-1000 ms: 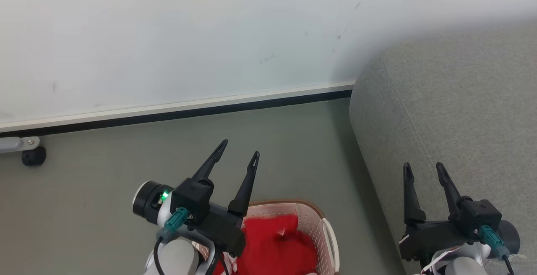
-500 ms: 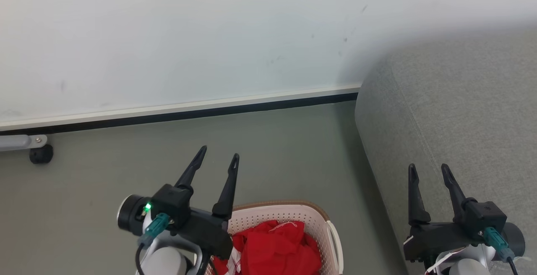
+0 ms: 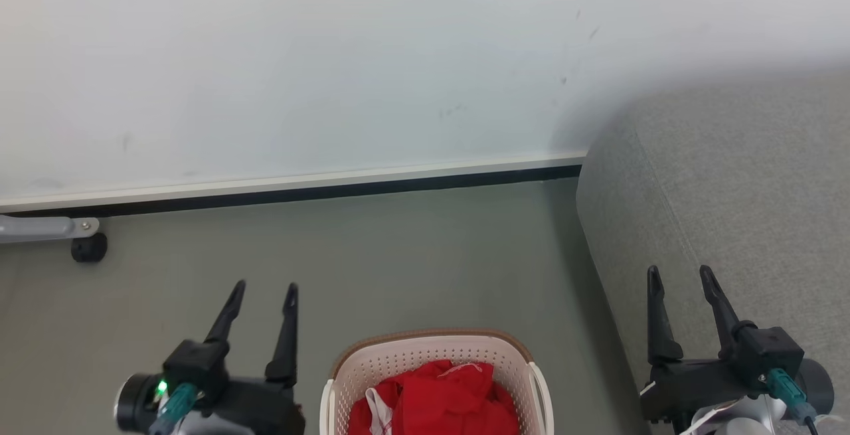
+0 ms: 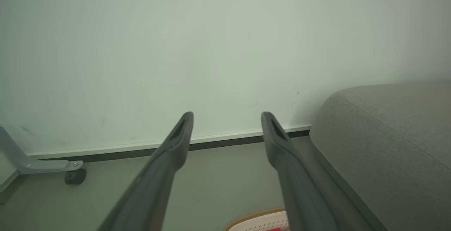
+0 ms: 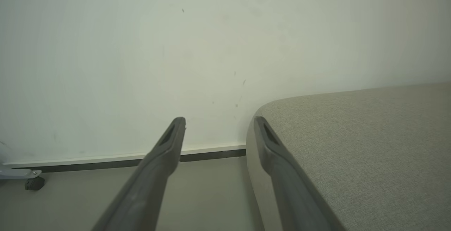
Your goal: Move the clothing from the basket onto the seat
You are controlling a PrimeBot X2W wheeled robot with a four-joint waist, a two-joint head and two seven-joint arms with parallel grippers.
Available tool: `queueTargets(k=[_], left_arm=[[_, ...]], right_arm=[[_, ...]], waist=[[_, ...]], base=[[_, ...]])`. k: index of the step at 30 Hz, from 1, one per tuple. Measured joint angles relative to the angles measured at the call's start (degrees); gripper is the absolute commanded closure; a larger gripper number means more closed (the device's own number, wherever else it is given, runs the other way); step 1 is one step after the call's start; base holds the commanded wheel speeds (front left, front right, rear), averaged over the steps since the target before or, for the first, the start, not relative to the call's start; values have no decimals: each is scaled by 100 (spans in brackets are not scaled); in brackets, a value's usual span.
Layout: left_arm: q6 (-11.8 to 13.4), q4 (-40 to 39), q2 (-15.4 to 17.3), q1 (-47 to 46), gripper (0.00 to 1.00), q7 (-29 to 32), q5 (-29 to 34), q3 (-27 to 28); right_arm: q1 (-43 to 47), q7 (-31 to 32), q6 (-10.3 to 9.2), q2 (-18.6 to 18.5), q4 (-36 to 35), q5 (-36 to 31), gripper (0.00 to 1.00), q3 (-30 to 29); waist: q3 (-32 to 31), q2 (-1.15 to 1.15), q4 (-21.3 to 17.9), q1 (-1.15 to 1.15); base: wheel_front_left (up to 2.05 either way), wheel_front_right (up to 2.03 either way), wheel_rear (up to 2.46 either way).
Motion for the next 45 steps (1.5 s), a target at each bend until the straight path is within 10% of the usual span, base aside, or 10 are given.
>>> queueTargets(k=[45], left_arm=[[345,-923,14,1463,0,-74,-243,906]], right_arm=[[542,0,-1,4,-463,-103,0,46]], waist=[[-27,0,95,0]], base=[[0,0,0]])
